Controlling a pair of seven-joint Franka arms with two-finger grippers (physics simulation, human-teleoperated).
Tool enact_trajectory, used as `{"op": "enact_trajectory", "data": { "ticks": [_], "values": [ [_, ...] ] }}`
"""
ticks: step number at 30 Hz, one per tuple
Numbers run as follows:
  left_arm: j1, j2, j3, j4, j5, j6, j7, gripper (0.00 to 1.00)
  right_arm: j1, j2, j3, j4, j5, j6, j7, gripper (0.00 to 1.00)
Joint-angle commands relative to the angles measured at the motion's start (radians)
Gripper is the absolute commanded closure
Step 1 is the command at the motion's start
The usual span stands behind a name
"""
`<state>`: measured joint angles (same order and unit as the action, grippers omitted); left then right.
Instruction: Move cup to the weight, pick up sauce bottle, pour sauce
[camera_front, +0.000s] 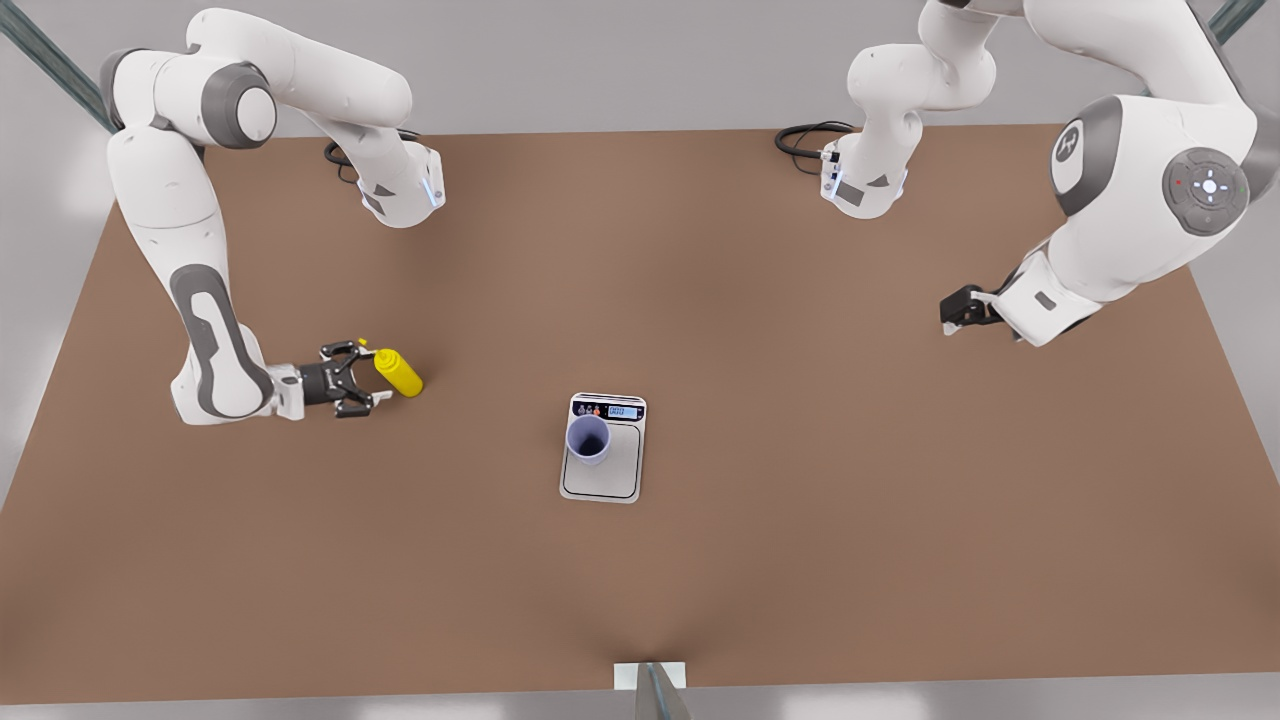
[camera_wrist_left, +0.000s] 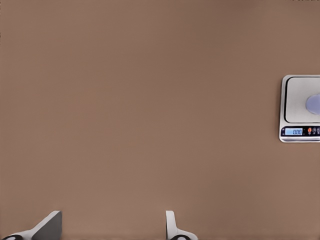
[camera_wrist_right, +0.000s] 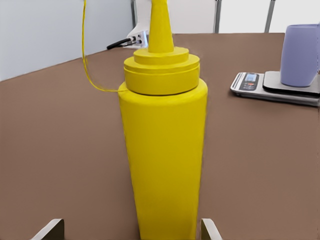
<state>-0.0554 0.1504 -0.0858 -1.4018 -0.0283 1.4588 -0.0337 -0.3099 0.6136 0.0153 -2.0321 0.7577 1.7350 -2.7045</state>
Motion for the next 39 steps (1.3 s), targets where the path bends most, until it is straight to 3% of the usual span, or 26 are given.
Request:
{"op": "enact_trajectory", "data": {
  "ticks": [1,16,21,23,25,28,29,30,32,39],
  "values": [
    [0.000,0.000,0.000,0.000,0.001,0.000,0.000,0.00,0.000,0.000,0.000,0.000,0.002,-0.002,0.000,0.00],
    [0.000,-0.002,0.001,0.001,0.001,-0.003,-0.002,0.00,-0.008,0.035,0.014,-0.002,0.095,-0.048,-0.014,0.00],
    [0.000,-0.002,0.001,0.000,0.002,-0.002,-0.002,0.00,-0.009,0.035,0.032,0.001,0.098,-0.048,-0.008,0.22],
    [0.000,-0.002,0.001,-0.003,0.002,-0.002,-0.002,0.00,-0.009,0.035,0.037,-0.002,0.112,-0.051,-0.008,0.22],
    [0.000,-0.002,0.001,-0.003,0.002,-0.002,-0.002,0.00,-0.008,0.040,0.037,-0.002,0.112,-0.060,-0.005,0.06],
    [0.002,-0.002,0.001,-0.003,0.004,-0.002,-0.002,0.00,-0.005,0.044,0.055,-0.002,0.117,-0.058,-0.001,0.07],
    [0.000,-0.002,0.001,-0.003,0.004,-0.002,-0.002,0.00,-0.005,0.044,0.055,-0.002,0.117,-0.058,-0.001,0.16],
    [0.000,-0.002,0.001,-0.003,0.004,-0.002,-0.002,0.00,-0.005,0.043,0.055,0.000,0.117,-0.055,-0.001,0.34],
    [0.000,-0.002,0.001,-0.003,0.004,-0.002,-0.002,0.00,-0.005,0.043,0.055,0.003,0.117,-0.054,-0.001,0.44],
    [0.000,0.000,0.003,-0.003,0.004,0.000,-0.002,0.00,0.000,0.043,0.057,0.004,0.117,-0.045,-0.001,0.46]
  ]
}}
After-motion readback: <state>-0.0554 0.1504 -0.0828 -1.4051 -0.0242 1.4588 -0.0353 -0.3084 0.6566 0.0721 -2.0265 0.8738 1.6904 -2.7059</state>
